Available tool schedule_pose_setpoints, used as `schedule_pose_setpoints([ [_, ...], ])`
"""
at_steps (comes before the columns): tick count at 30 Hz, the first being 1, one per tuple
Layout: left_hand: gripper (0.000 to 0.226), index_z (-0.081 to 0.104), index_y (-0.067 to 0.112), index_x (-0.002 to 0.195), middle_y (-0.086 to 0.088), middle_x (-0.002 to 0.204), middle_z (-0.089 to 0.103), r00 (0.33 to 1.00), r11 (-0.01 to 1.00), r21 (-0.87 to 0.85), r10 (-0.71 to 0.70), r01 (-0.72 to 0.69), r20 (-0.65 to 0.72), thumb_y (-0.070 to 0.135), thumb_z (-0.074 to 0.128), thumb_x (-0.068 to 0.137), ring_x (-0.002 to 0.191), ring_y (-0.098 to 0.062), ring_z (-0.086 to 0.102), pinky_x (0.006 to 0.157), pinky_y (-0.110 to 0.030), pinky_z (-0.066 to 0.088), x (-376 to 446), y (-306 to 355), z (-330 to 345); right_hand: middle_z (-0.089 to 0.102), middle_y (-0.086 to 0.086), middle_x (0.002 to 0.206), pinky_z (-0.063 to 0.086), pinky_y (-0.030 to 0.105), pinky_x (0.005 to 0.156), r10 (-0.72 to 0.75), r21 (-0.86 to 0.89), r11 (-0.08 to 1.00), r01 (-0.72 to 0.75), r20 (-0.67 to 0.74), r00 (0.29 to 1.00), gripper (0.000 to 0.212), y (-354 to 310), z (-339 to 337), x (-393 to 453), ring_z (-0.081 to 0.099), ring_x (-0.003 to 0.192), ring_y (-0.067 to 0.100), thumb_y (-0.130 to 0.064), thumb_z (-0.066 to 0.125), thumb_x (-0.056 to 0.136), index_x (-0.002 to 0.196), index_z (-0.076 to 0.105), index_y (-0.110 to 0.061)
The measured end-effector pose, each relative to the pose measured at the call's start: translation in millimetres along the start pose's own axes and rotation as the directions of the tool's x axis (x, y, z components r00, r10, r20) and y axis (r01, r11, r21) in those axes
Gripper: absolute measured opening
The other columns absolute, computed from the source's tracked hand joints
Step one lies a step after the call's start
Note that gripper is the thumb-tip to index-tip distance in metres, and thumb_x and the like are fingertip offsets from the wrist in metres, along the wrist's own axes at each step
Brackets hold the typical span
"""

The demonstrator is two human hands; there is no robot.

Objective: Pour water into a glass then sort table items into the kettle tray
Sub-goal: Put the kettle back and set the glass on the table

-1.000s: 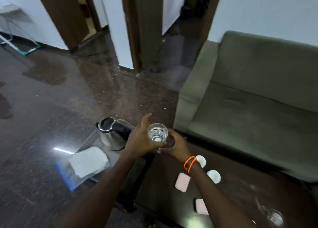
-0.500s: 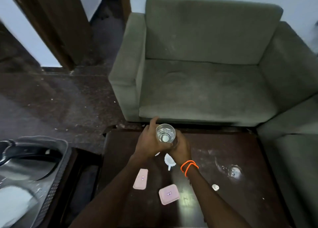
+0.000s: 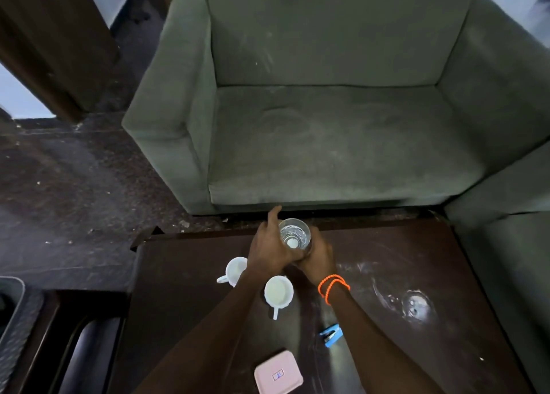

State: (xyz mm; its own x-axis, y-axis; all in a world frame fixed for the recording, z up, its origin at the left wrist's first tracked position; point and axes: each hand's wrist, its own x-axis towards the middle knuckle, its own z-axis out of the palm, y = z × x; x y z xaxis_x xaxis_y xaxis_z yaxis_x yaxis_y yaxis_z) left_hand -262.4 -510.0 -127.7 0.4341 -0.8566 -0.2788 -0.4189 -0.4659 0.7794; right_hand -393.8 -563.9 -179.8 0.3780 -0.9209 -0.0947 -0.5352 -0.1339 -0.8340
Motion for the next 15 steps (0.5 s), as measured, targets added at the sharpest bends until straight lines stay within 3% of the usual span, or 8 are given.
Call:
schedule_pose_setpoints([
  [3, 0.123, 0.025, 0.036, 0.153, -0.002, 0.128, 0.062, 1.000, 1.000, 0.007, -0.022, 0.022, 0.009, 0.058, 0.080, 0.045, 0.120, -0.022, 0.059, 0.099, -0.039, 0.051, 3, -8, 5, 0.071, -0.013, 0.103, 0.056, 0.026, 0.077, 0.020, 0.020, 1.000, -0.020, 0.004, 1.000, 0.069, 10, 8, 1, 0.067, 0.092, 0.005, -0.027, 0.092, 0.053, 0.114, 0.060, -0.030],
  [9, 0.120, 0.025, 0.039, 0.153, -0.003, 0.126, 0.061, 0.999, 0.999, 0.029, -0.034, 0.034, 0.009, 0.052, 0.086, 0.051, 0.118, -0.023, 0.060, 0.098, -0.037, 0.052, 3, -27, 10, 0.072, -0.015, 0.097, 0.053, 0.016, 0.072, 0.083, 0.015, 0.996, -0.083, 0.038, 0.996, 0.065, 20, 20, -4, 0.068, 0.090, -0.001, -0.031, 0.092, 0.055, 0.113, 0.061, -0.030],
  [12, 0.119, 0.024, 0.037, 0.155, -0.002, 0.127, 0.059, 0.999, 0.999, 0.027, -0.030, 0.030, 0.026, 0.044, 0.092, 0.056, 0.119, -0.021, 0.059, 0.097, -0.034, 0.050, 3, -34, 11, 0.073, -0.014, 0.098, 0.058, 0.027, 0.075, 0.098, 0.026, 0.995, -0.099, 0.042, 0.994, 0.064, 24, 24, -7, 0.068, 0.089, 0.000, -0.034, 0.091, 0.055, 0.111, 0.059, -0.034],
  [15, 0.126, 0.021, 0.039, 0.156, 0.006, 0.129, 0.060, 0.999, 0.999, 0.025, -0.037, 0.037, 0.022, 0.048, 0.092, 0.052, 0.121, -0.014, 0.058, 0.096, -0.031, 0.049, 3, -39, 10, 0.072, -0.014, 0.103, 0.059, 0.039, 0.079, 0.085, 0.039, 0.995, -0.087, 0.057, 0.995, 0.070, 24, 23, -9, 0.069, 0.093, 0.003, -0.033, 0.092, 0.053, 0.114, 0.057, -0.038],
])
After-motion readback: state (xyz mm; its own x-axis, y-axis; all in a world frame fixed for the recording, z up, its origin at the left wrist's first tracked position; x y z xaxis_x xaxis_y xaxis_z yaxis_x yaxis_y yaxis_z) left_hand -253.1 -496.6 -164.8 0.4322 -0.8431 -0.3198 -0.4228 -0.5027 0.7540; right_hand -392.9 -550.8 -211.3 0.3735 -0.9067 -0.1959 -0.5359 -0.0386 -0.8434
